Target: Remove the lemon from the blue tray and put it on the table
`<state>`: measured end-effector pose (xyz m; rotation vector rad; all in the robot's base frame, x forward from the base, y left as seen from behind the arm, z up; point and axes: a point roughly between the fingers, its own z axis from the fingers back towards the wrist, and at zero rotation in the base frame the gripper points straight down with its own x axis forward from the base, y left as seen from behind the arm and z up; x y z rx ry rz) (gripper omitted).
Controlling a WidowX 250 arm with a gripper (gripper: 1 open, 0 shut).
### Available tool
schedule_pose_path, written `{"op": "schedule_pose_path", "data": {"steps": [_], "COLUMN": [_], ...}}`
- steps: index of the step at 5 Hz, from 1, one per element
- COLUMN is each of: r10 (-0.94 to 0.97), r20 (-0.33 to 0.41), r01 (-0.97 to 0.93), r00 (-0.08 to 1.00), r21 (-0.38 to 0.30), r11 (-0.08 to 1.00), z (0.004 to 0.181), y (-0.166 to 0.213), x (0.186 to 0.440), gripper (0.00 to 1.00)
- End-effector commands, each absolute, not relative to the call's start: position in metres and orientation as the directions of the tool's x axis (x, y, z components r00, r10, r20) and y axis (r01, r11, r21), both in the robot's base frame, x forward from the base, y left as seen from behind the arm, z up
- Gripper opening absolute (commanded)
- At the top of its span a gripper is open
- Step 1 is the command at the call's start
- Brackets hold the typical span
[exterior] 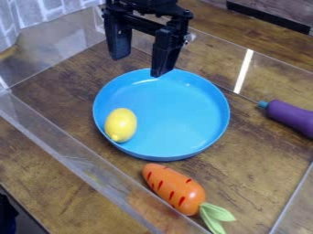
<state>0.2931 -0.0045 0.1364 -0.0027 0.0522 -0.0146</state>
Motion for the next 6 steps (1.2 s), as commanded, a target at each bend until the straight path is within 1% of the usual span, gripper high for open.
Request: {"op": "schedule_pose_path", "data": {"steps": [1,3,4,6], "r10": [0.002,0.08,0.085,0.114], "r20": [-0.062,-0.051,-0.04,-0.028], "r01": [-0.002,-0.081,-0.086,-0.115], "r00": [0.998,0.996,0.996,0.993], "r21": [-0.005,-0.023,-0.024,-0.025], "r11": [1.0,0.996,0.996,0.993], "z": [0.132,0.099,0.087,0.083], "y": [-0.01,-0.017,-0.015,-0.005], "x": [0.296,0.281,0.286,0.296], "gripper": [1.0,1.0,1.0,1.0]}}
